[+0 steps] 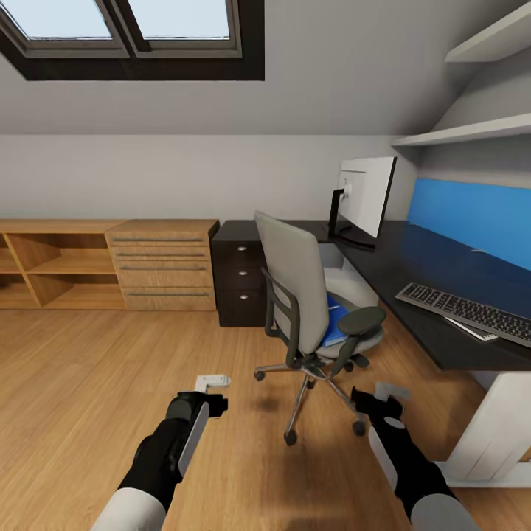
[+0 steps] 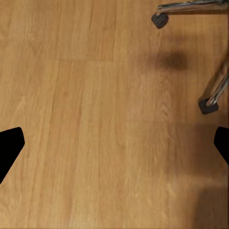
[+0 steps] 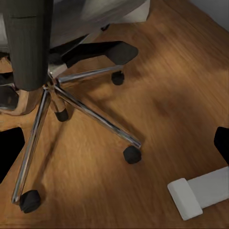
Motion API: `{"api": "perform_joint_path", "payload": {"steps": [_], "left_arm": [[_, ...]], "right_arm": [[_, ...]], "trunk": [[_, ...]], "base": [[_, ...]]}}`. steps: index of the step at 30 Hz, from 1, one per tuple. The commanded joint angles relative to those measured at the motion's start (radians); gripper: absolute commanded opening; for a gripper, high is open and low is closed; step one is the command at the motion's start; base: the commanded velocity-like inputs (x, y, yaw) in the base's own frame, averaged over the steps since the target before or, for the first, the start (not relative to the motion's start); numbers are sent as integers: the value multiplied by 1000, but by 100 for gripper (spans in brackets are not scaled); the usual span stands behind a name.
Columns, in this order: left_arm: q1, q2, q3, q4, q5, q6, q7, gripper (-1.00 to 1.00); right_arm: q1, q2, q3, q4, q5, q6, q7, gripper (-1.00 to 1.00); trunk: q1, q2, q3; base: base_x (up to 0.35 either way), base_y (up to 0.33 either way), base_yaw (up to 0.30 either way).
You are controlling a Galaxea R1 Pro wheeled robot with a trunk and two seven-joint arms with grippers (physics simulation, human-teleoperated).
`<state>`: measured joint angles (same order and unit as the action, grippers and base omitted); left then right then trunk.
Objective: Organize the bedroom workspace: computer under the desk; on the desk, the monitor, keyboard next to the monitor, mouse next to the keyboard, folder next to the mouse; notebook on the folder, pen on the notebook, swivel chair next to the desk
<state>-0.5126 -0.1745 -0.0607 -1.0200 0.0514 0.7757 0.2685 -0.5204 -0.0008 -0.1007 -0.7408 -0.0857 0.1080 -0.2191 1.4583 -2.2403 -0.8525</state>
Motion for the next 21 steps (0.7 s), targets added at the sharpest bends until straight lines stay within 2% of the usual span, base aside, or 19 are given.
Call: {"api": "perform_joint_path", "payload": {"steps": [1, 4, 9, 11, 12, 13, 17, 18, 20, 21], "left_arm": [[-1, 0, -1, 1, 9, -9, 7, 100], [12, 0, 0, 6, 16, -94, 9, 100], [48, 0, 2, -12, 18, -222, 8, 100], [62, 1, 2, -35, 20, -241, 8, 100], [82, 9, 1, -65, 21, -252, 8, 100], [125, 15, 0, -137, 21, -259, 8, 100], [206, 19, -1, -292, 22, -245, 7, 100], [340, 20, -3, -489, 23, -129, 4, 100], [363, 21, -3, -516, 23, -94, 2, 100], [383, 21, -3, -539, 24, -63, 1, 100]], "right_arm": [[-9, -1, 1, 18, -8, 8, 3, 100], [-29, -3, 5, 75, -4, 16, 20, 100], [-38, -6, 6, 94, -1, 27, 30, 100], [-39, -10, 5, 74, -1, 40, 31, 100], [-39, -16, 3, 37, -3, 66, 32, 100], [-38, -23, 1, -45, -8, 133, 33, 100], [-26, -27, 0, -168, -12, 214, 32, 100], [10, -30, -1, -266, -17, 267, 32, 100], [23, -30, -1, -300, -22, 277, 32, 100], [57, -30, -2, -371, -38, 295, 32, 100]], "trunk": [[4, -8, -4], [15, -29, -14], [34, -64, -29], [42, -78, -36], [46, -85, -39], [50, -92, -42], [65, -120, -54], [69, -127, -58], [77, -141, -64], [80, -148, -67]], "base": [[0, 0, 0], [0, 0, 0], [0, 0, 0], [0, 0, 0], [0, 0, 0], [0, 0, 0], [0, 0, 0], [0, 0, 0], [0, 0, 0], [0, 0, 0]]}}
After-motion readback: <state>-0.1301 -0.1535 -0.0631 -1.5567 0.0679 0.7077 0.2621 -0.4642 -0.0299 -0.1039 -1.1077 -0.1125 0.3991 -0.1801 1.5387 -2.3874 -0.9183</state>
